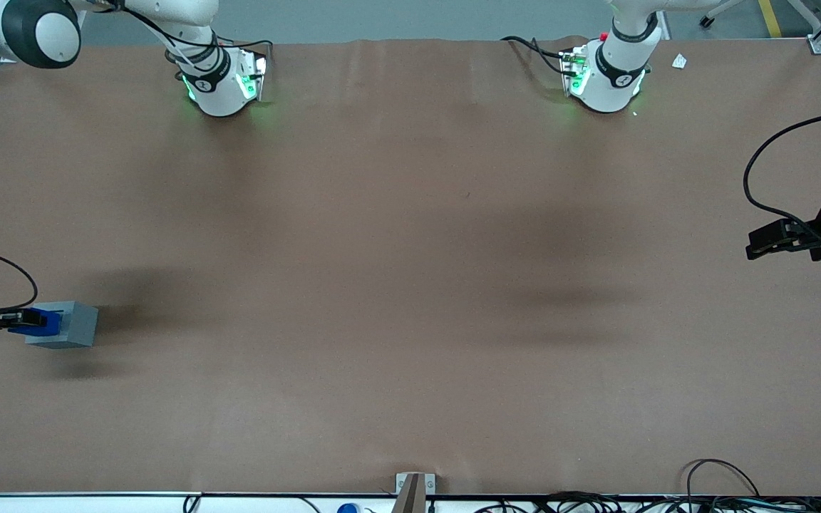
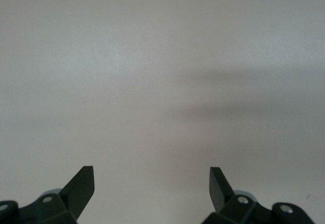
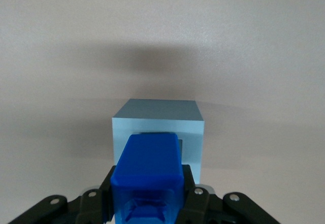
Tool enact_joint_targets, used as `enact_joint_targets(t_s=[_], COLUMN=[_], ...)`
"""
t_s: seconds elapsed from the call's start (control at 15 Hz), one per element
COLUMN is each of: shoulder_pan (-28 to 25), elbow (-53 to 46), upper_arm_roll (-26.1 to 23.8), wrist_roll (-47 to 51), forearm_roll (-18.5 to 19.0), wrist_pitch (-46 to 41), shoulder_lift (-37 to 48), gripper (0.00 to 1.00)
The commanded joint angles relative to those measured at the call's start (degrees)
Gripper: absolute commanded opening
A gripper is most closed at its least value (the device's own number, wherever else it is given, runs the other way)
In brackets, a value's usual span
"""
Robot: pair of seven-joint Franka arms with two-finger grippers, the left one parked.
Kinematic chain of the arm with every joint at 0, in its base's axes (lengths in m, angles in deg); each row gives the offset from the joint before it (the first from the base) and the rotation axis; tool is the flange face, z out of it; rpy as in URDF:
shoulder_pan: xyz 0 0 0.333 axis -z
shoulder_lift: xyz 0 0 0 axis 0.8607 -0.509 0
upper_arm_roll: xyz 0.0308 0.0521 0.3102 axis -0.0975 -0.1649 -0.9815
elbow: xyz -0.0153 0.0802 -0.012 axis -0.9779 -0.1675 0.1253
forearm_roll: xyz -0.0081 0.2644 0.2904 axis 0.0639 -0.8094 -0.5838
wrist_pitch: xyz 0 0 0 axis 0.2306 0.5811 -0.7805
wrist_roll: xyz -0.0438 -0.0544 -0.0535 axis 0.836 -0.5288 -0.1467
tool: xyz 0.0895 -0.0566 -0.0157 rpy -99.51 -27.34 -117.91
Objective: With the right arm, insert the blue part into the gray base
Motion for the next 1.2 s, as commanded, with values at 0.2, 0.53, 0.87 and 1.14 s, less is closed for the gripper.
enact_joint_targets(t_s=[0.2, 0.53, 0.87, 1.14], shoulder_pan=[0.13, 0.13, 0.57, 0.39], elbow=[-1.45, -1.45, -1.36, -1.19], upper_arm_roll=[-0.17, -0.26, -0.26, -0.26], wrist_roll=[4.13, 4.85, 4.76, 4.85], forearm_roll=[0.56, 0.48, 0.3, -0.14], wrist_pitch=[0.26, 0.26, -0.18, -0.35], shoulder_lift=[-1.27, -1.27, -1.27, -1.01], gripper=[0.0, 0.0, 0.0, 0.0])
